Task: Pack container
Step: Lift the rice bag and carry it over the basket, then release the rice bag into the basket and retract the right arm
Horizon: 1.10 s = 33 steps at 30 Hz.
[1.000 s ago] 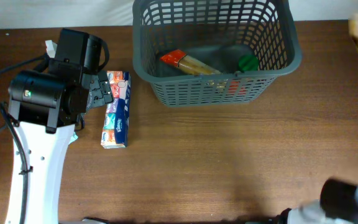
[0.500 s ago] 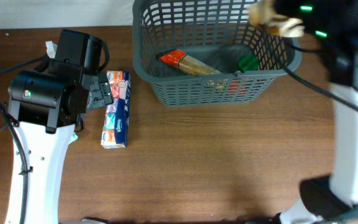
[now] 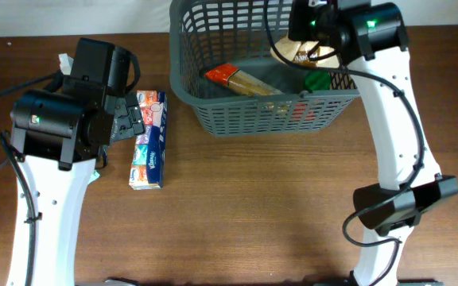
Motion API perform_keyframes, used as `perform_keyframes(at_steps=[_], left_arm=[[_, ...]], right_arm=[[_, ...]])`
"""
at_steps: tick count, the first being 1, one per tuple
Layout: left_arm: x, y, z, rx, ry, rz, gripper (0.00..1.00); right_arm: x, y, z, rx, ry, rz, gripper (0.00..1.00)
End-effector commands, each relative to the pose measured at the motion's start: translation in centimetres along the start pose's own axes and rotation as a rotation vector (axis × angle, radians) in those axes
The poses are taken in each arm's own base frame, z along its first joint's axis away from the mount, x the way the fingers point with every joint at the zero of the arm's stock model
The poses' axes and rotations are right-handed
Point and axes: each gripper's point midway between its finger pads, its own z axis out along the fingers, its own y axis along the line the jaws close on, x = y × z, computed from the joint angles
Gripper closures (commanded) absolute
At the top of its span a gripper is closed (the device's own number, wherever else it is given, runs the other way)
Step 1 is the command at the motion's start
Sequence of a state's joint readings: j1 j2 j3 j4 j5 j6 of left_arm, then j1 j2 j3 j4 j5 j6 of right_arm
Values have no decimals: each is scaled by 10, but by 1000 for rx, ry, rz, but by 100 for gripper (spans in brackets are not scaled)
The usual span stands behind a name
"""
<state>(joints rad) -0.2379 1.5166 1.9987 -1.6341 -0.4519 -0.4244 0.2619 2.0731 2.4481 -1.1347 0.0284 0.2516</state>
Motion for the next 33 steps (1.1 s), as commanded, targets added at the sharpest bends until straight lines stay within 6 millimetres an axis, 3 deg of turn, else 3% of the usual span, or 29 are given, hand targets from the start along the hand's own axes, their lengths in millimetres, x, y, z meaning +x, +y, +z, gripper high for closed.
perform_keyframes(at_steps=[1, 10, 16, 22, 24, 27, 30, 33], left_arm=[[0, 2, -2, 4, -3, -20, 0], [0, 2, -2, 4, -3, -20, 0], [0, 2, -2, 4, -3, -20, 0], [0, 2, -2, 4, -3, -20, 1], [0, 2, -2, 4, -3, -20, 0], [0, 2, -2, 4, -3, -20, 0], [-1, 2, -2, 5, -6, -22, 0], [-1, 2, -2, 5, -7, -22, 0]], right_arm=[[7, -5, 13, 27, 31, -17, 90], [35, -12, 44, 56, 139, -21, 88], [39, -13, 48, 60, 152, -22, 68], [34, -12, 43, 55, 136, -21, 57], [24, -9, 32, 43, 103, -19, 55], [-4, 0, -3, 4, 7, -15, 44], [-35, 2, -55, -6, -124, -11, 25], [-64, -15, -120, 60, -280, 12, 4]])
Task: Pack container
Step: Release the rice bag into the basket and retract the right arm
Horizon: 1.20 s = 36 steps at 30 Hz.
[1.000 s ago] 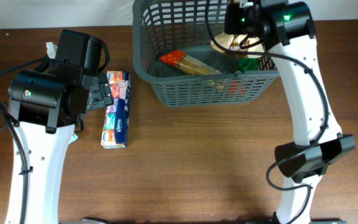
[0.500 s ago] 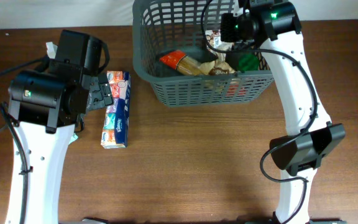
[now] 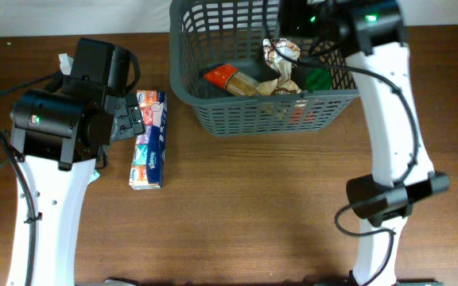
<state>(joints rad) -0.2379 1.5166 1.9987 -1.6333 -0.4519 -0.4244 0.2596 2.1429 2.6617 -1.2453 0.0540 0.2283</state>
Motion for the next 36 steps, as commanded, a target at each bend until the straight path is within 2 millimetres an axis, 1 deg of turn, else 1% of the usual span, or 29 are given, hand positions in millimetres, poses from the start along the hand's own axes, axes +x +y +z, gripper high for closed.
perform_keyframes(at_steps=[1, 2, 3, 5, 8, 10, 12, 13, 15, 16, 17, 18, 19, 23, 24, 26, 29, 33, 34, 36], left_arm=[[-1, 2, -2, 5, -6, -21, 1], [-1, 2, -2, 5, -6, -21, 0], [-1, 2, -2, 5, -6, -21, 1], [-1, 2, -2, 5, -6, -21, 0], [-1, 2, -2, 5, -6, -22, 1], [-1, 2, -2, 5, -6, -22, 0], [-1, 2, -2, 5, -6, -22, 1], [-1, 2, -2, 5, -7, -22, 0], [-2, 1, -2, 8, -12, -25, 0], [-3, 1, -2, 8, -13, -25, 1], [-3, 1, -2, 10, -17, -27, 0], [-5, 0, -2, 13, -23, -30, 0], [-6, 0, -2, 14, -25, -32, 0], [-7, -1, -2, 16, -30, -35, 0], [-8, -5, -2, 36, -32, -39, 0], [-7, -13, -3, 84, -19, -41, 0], [-7, -17, -3, 104, -19, -36, 0], [-20, -23, -2, 123, -70, 24, 0], [-27, -28, 0, 132, -88, 19, 0], [-31, -40, 7, 167, -77, 20, 0]], right_arm=[[-56, -28, -119, 84, -280, 48, 1], [-60, -44, -141, 139, -320, 67, 1], [-61, -54, -153, 171, -337, 78, 1], [-58, -82, -181, 260, -360, 111, 1], [-44, -125, -212, 381, -350, 165, 1], [-29, -156, -228, 468, -319, 209, 1], [-14, -184, -238, 544, -278, 247, 1], [-6, -197, -242, 581, -253, 265, 1], [16, -228, -251, 675, -183, 313, 1], [23, -237, -254, 702, -159, 331, 1], [29, -252, -257, 735, -143, 359, 1], [35, -265, -257, 750, -123, 391, 1], [39, -271, -258, 757, -114, 407, 1], [64, -314, -258, 844, -51, 546, 1], [81, -336, -252, 885, 2, 621, 1], [96, -348, -244, 901, 51, 676, 1], [115, -356, -223, 863, 146, 716, 1], [139, -356, -199, 834, 265, 732, 1], [149, -354, -189, 812, 314, 742, 1], [159, -353, -179, 792, 359, 751, 1]])
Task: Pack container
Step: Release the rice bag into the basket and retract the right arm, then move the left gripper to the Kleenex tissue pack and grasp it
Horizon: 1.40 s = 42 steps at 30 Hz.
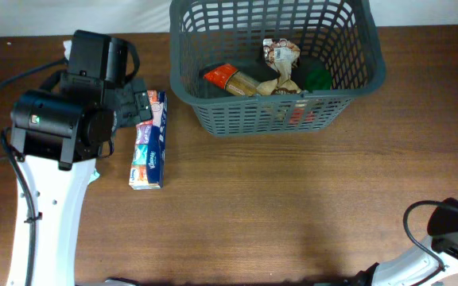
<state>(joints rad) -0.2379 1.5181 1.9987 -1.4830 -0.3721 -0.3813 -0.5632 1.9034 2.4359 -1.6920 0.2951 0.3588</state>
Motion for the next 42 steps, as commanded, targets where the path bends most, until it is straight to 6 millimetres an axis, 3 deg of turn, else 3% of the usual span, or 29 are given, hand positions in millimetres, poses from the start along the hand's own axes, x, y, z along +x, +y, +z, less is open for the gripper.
perform_keyframes(at_steps=[1, 8, 12, 17, 23, 32, 37, 42], left_arm=[[-2, -19, 16, 62, 35, 35, 0], [23, -71, 74, 280, 261, 264, 0], [29, -73, 120, 249, 347, 258, 0], [33, -69, 156, 221, 407, 235, 0], [37, -69, 164, 359, 446, 257, 0], [37, -39, 172, 316, 474, 198, 0], [49, -34, 192, 302, 495, 177, 0], [73, -28, 225, 205, 525, 128, 0]], right_arm=[[17, 9, 18, -22, 91, -8, 1], [30, 9, 34, 3, 155, -27, 1], [31, 9, 34, 4, 156, -27, 1], [31, 9, 34, 4, 157, -27, 1], [31, 9, 34, 4, 157, -27, 1], [31, 9, 34, 4, 157, -28, 1], [31, 9, 34, 4, 157, -27, 1], [31, 9, 34, 3, 157, -27, 1]])
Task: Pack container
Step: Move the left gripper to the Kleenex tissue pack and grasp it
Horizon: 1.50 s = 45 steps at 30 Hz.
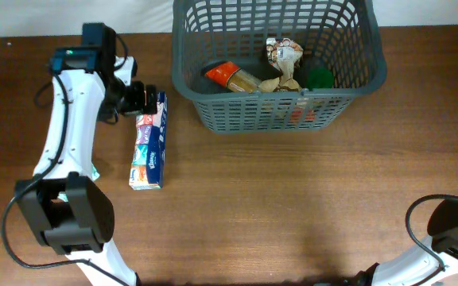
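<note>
A long tissue pack (149,143) with blue, red and white print lies on the table left of the grey basket (189,87). My left gripper (139,98) is low at the pack's far end, its dark fingers spread beside it; I cannot see whether they touch it. Inside the basket lie an orange-and-brown packet (234,78), a crumpled snack bag (283,60) and a green item (318,77). My right gripper is out of view.
Something red (300,115) shows through the basket's front wall. A small teal-and-white scrap (94,170) lies by the left arm's links. The right arm's base (452,230) stands at the lower right corner.
My left arm has stretched out and dropped, bringing its gripper down to the far end of the tissue pack. The basket's contents and the pack have not moved.
My right gripper held a crumpled snack bag over the basket, then was down inside it. By 1.4 s ago that arm had withdrawn and the bag lay in the basket. My left gripper hovered near the tissue pack throughout and is now low at its far end.
</note>
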Motion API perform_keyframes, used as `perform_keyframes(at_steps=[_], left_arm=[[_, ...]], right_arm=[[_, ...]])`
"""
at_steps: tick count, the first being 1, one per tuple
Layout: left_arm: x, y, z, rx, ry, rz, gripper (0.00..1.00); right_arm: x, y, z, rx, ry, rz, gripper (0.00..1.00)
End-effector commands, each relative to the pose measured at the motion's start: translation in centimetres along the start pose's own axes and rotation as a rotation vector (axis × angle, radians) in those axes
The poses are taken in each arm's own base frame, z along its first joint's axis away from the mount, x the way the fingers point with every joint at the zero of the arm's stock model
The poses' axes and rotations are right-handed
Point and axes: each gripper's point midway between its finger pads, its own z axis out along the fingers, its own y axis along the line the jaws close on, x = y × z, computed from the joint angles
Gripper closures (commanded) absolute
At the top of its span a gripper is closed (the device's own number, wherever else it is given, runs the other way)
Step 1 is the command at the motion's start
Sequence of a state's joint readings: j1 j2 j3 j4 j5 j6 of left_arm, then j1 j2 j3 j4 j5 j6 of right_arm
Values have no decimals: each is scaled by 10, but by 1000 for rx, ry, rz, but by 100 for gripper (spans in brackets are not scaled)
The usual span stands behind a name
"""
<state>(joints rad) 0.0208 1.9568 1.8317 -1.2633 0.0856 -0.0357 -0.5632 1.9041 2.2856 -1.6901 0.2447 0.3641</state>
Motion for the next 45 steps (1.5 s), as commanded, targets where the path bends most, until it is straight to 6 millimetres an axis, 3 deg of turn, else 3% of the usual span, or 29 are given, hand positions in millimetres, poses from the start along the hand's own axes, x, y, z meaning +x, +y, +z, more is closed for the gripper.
perform_keyframes(at_steps=[1, 6, 10, 21, 30, 31, 34, 45], left_arm=[[14, 6, 28, -44, 54, -38, 0], [24, 0, 47, -64, 80, -8, 1], [28, 6, 58, -150, 77, 1, 1], [53, 10, 102, -158, 172, -17, 1], [55, 7, 122, -129, 197, 0, 0], [54, 5, 122, -119, 194, 9, 5], [52, 0, 123, -85, 187, 22, 31], [52, 0, 130, -84, 171, 22, 26]], right_arm=[[1, 1, 2, -1, 5, 7, 1], [1, 1, 2, -1, 4, 7, 1], [1, 1, 2, -1, 4, 7, 1], [1, 1, 2, -1, 5, 7, 1], [1, 1, 2, -1, 4, 7, 1], [1, 1, 2, -1, 5, 7, 1], [1, 1, 2, -1, 4, 7, 1], [1, 1, 2, -1, 5, 7, 1]])
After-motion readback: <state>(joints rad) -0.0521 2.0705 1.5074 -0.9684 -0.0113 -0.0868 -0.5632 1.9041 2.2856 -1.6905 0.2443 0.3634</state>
